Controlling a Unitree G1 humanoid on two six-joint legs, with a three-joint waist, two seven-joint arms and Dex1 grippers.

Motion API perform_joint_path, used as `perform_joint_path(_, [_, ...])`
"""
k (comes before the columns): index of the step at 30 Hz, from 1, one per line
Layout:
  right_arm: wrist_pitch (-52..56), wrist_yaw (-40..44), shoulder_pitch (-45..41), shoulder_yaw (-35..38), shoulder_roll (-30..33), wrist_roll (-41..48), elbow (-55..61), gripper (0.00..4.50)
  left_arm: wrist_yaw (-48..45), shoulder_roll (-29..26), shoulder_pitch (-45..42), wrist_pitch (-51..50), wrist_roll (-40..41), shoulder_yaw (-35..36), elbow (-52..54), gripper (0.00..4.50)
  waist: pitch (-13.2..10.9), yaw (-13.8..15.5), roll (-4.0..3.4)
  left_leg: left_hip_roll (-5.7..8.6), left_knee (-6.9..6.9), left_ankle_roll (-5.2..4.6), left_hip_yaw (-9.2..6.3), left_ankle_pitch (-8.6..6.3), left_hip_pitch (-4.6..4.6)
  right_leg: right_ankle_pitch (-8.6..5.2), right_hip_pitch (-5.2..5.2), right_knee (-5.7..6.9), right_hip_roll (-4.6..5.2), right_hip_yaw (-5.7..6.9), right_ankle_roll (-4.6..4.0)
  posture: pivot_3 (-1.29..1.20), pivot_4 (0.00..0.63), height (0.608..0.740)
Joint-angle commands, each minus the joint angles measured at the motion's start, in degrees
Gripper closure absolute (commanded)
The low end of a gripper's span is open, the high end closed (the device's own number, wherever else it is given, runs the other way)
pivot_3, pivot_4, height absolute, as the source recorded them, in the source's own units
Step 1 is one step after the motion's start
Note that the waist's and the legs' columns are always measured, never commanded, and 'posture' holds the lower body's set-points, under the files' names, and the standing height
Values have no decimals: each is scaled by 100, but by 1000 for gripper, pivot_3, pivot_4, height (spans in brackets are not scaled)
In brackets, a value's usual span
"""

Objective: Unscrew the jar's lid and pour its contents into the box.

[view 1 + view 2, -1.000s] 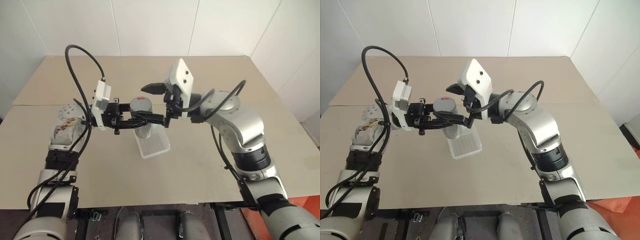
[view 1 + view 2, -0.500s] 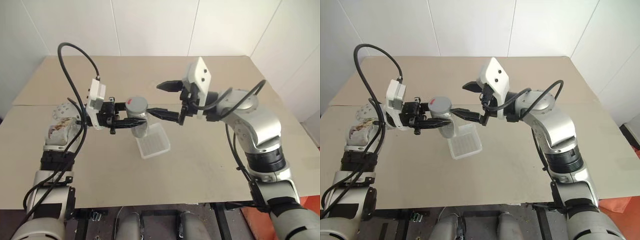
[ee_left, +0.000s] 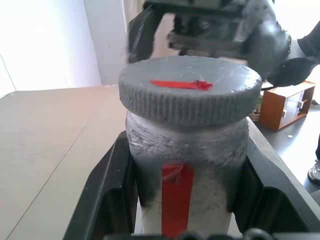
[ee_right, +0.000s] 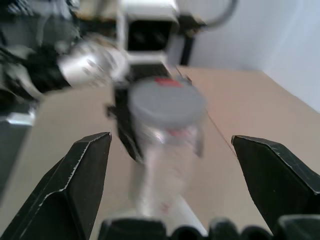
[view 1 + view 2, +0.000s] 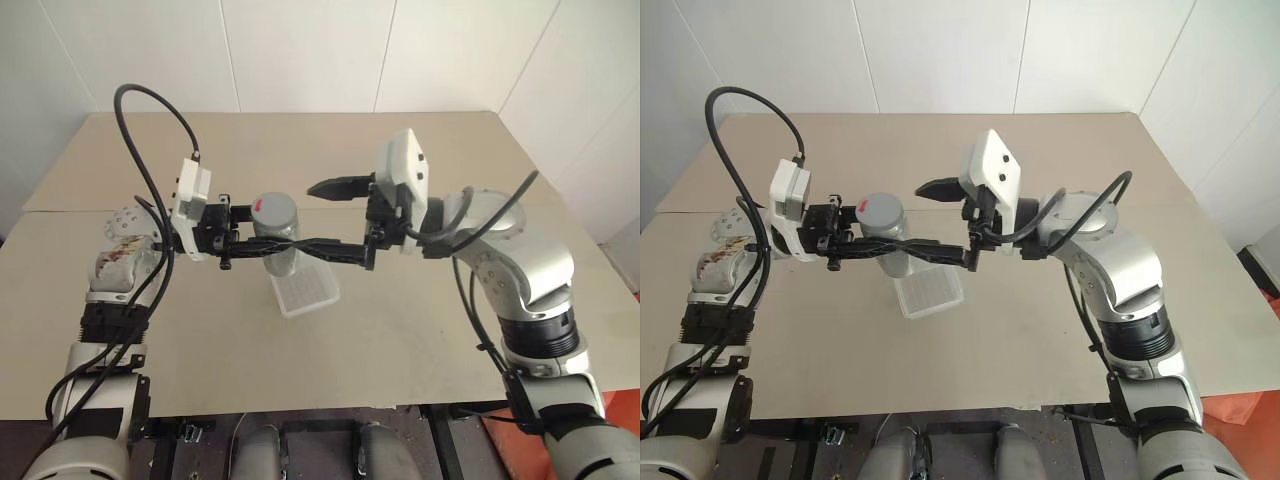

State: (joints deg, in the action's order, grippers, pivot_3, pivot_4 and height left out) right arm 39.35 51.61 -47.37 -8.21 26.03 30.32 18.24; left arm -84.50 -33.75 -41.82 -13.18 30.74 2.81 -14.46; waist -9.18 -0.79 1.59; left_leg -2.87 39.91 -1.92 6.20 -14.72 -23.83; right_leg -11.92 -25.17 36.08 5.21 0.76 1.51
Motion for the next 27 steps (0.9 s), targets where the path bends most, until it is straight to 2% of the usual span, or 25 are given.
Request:
perform_joint_path(1, [198,-359,-369,30,-259,91,124,17,14,20,-22,11,76,61,134,2466,0,-6,0,0,0,1,0,0,0,0,-1,0,0,0,0,0,150,740])
perform_joint_path(6, [418,-690,-632,-173,-539,-63,-76,17,7,51,-30,0,77,46,144,2466,0,0,0,0,-1,1,0,1,0,0,0,2,0,1,0,0,150,740])
perform_joint_path(17, [593,-836,-811,-342,-744,-181,-364,17,47,12,63,-62,104,83,288,2466,0,5,0,1,0,0,0,0,-2,0,0,4,1,2,0,0,150,740])
perform_joint_path(22, [667,-809,-843,-270,-764,-111,-397,1616,83,2,83,-69,91,90,317,2466,0,6,0,0,-1,0,0,0,-2,0,0,4,1,2,0,0,150,740])
perform_joint_path(23, [683,-801,-851,-251,-762,-91,-394,1772,86,1,83,-64,87,87,318,2466,0,7,0,1,-1,0,0,0,-2,0,0,4,1,2,0,0,150,740])
perform_joint_path(27, [897,-874,-915,-34,-815,114,-466,1773,96,8,89,-53,85,76,321,2466,0,6,0,1,-1,0,0,0,-2,0,0,4,1,2,0,0,150,740])
